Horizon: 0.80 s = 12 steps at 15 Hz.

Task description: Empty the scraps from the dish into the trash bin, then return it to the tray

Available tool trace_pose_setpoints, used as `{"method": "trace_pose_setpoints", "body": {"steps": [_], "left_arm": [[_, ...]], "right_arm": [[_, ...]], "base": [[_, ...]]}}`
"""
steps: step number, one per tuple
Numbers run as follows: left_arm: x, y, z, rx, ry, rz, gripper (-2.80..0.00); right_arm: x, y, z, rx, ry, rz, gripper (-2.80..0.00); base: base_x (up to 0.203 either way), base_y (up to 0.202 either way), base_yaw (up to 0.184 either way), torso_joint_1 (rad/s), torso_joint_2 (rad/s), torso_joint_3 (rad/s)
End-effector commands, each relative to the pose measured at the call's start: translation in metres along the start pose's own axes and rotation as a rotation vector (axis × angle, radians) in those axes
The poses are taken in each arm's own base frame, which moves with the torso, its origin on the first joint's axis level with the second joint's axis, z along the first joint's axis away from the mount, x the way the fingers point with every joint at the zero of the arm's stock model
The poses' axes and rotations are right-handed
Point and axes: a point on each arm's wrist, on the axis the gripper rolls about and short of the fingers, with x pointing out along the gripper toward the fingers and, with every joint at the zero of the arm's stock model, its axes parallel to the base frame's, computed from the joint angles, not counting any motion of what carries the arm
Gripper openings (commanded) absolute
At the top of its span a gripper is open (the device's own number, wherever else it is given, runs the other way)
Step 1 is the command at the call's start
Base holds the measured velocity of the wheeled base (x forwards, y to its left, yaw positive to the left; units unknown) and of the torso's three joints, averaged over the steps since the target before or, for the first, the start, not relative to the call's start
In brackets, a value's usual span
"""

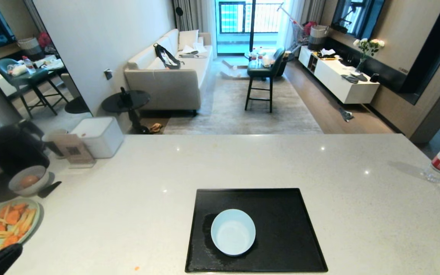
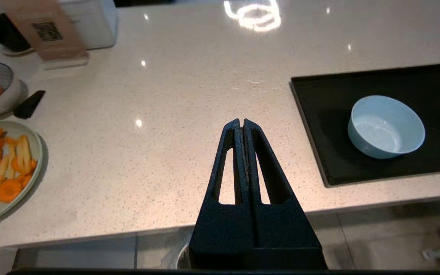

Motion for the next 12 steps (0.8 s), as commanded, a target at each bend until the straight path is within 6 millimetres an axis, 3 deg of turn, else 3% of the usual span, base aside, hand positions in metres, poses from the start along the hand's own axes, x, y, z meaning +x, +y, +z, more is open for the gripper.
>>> {"method": "trace_pose_setpoints", "body": {"steps": [1, 3, 7, 12], "left_arm": [[-0.016, -0.004, -0.048, -0.007, -0.08, 0.038, -2.8], [-0.011, -0.002, -0.062, -0.034, -0.031, 0.126, -2.8], [-0.012, 0.0, -0.073, -0.019, 0.073, 0.064, -2.8], [-0.027, -0.002, -0.078, -0.017, -0.12, 0.117, -2.8]], "right_arm": [[0.0, 0.0, 0.0, 0.001, -0.001, 0.0, -2.8], [0.0, 0.0, 0.0, 0.001, -0.001, 0.0, -2.8], [0.0, 0.0, 0.0, 0.001, -0.001, 0.0, -2.8], [0.0, 0.0, 0.0, 0.001, -0.001, 0.0, -2.8]], "base": [[0.0, 0.0, 0.0, 0.0, 0.0, 0.0], [0.0, 0.0, 0.0, 0.0, 0.0, 0.0], [0.0, 0.0, 0.0, 0.0, 0.0, 0.0], [0.0, 0.0, 0.0, 0.0, 0.0, 0.0]]}}
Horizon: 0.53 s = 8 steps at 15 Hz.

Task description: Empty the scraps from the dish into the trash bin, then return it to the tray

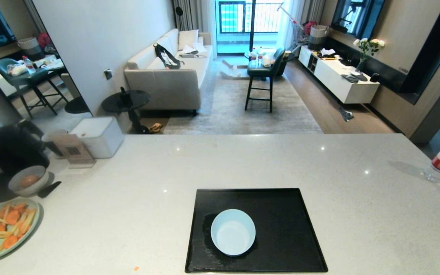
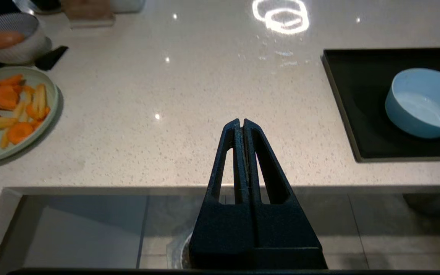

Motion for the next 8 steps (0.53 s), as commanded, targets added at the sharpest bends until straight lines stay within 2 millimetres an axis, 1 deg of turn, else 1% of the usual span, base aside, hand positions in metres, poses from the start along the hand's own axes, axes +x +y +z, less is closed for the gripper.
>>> {"method": "trace_pose_setpoints", "body": {"steps": [1, 2, 8], "left_arm": [[-0.0099, -0.0003, -0.0036, 0.0, -0.133, 0.012, -2.8], [-0.012, -0.0004, -0.0046, 0.001, -0.161, 0.014, -2.8], [-0.0121, -0.0004, -0.0047, 0.0, -0.164, 0.015, -2.8]], "right_arm": [[0.0, 0.0, 0.0001, 0.001, -0.001, 0.0, -2.8], [0.0, 0.0, 0.0001, 0.001, -0.001, 0.0, -2.8], [0.0, 0.0, 0.0001, 0.001, -0.001, 0.0, -2.8]], "base": [[0.0, 0.0, 0.0, 0.0, 0.0, 0.0], [0.0, 0.0, 0.0, 0.0, 0.0, 0.0], [0.0, 0.0, 0.0, 0.0, 0.0, 0.0]]}}
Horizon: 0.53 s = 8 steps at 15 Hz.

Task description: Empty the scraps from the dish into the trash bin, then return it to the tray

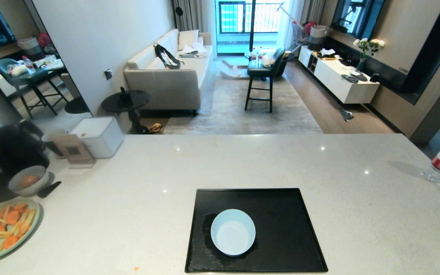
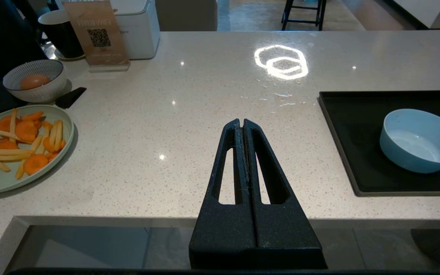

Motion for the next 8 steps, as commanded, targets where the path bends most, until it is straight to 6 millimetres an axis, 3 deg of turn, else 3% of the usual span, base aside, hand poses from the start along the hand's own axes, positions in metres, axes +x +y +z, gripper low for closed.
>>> {"method": "trace_pose_setpoints", "body": {"steps": [1, 8], "left_arm": [[-0.0003, 0.0, -0.0001, 0.0, -0.005, -0.001, -2.8], [-0.0002, 0.0, 0.0, 0.0, -0.003, 0.0, -2.8]], "right_arm": [[0.0, 0.0, -0.0001, 0.001, 0.0, 0.0, -2.8], [0.0, 0.0, -0.0001, 0.001, 0.0, 0.0, -2.8]], "base": [[0.0, 0.0, 0.0, 0.0, 0.0, 0.0], [0.0, 0.0, 0.0, 0.0, 0.0, 0.0]]}}
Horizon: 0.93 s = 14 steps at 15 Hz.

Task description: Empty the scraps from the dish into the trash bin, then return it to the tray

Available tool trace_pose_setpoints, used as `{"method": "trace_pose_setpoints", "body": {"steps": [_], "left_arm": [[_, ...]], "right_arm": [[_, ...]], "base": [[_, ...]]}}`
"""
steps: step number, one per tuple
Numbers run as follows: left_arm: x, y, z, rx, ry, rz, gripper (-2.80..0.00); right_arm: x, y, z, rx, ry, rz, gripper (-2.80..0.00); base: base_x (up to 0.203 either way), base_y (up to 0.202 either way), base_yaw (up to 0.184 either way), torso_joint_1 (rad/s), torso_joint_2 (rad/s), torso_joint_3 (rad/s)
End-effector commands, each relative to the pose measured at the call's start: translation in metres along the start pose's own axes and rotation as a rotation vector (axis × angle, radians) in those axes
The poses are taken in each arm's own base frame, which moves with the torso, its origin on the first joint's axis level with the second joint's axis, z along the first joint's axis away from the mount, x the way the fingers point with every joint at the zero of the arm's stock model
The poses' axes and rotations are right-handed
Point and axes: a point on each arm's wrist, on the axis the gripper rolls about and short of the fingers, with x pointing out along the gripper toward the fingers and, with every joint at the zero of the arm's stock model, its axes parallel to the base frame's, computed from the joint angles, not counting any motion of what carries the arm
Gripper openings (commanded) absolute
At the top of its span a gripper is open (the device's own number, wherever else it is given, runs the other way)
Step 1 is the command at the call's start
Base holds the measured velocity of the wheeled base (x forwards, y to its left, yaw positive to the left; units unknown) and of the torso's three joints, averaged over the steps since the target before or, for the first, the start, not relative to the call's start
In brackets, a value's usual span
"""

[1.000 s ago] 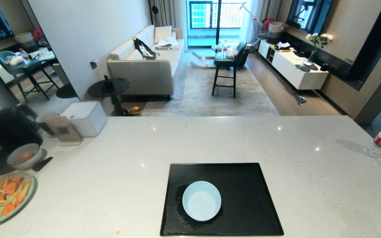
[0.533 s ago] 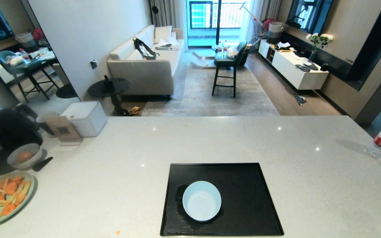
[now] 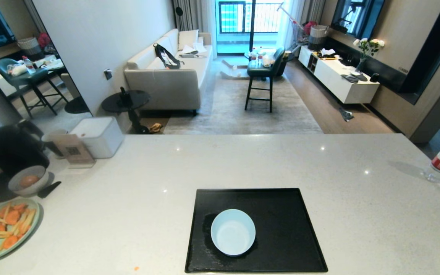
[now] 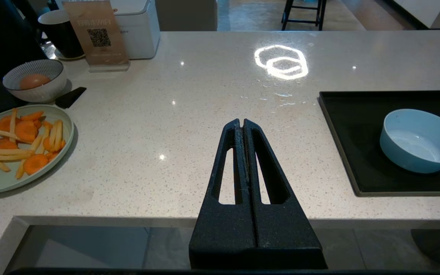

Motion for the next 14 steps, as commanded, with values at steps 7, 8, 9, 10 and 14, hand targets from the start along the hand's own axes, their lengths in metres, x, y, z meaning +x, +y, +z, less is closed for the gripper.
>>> {"method": "trace_pose_setpoints", "body": {"steps": [7, 8, 9, 10, 14], "left_arm": [[-0.0001, 0.0, 0.0, 0.0, -0.001, 0.0, -2.8], [0.0, 0.0, 0.0001, 0.0, 0.0, 0.0, -2.8], [0.0001, 0.0, 0.0001, 0.0, 0.0, 0.0, -2.8], [0.0, 0.0, 0.0001, 0.0, 0.0, 0.0, -2.8], [-0.0001, 0.0, 0.0, 0.0, -0.001, 0.0, -2.8]], "right_arm": [[0.0, -0.0001, 0.0, 0.004, 0.0, -0.002, -2.8], [0.0001, 0.0, 0.0, 0.007, 0.001, -0.002, -2.8], [0.0, -0.0001, -0.0001, 0.006, 0.0, -0.002, -2.8], [0.0, -0.0001, -0.0001, 0.005, 0.001, -0.002, -2.8], [0.0, -0.0001, 0.0, 0.006, 0.0, -0.002, -2.8]], "base": [[0.0, 0.0, 0.0, 0.0, 0.0, 0.0], [0.0, 0.0, 0.0, 0.0, 0.0, 0.0], [0.0, 0.0, 0.0, 0.0, 0.0, 0.0], [0.0, 0.0, 0.0, 0.0, 0.0, 0.0], [0.0, 0.0, 0.0, 0.0, 0.0, 0.0]]}}
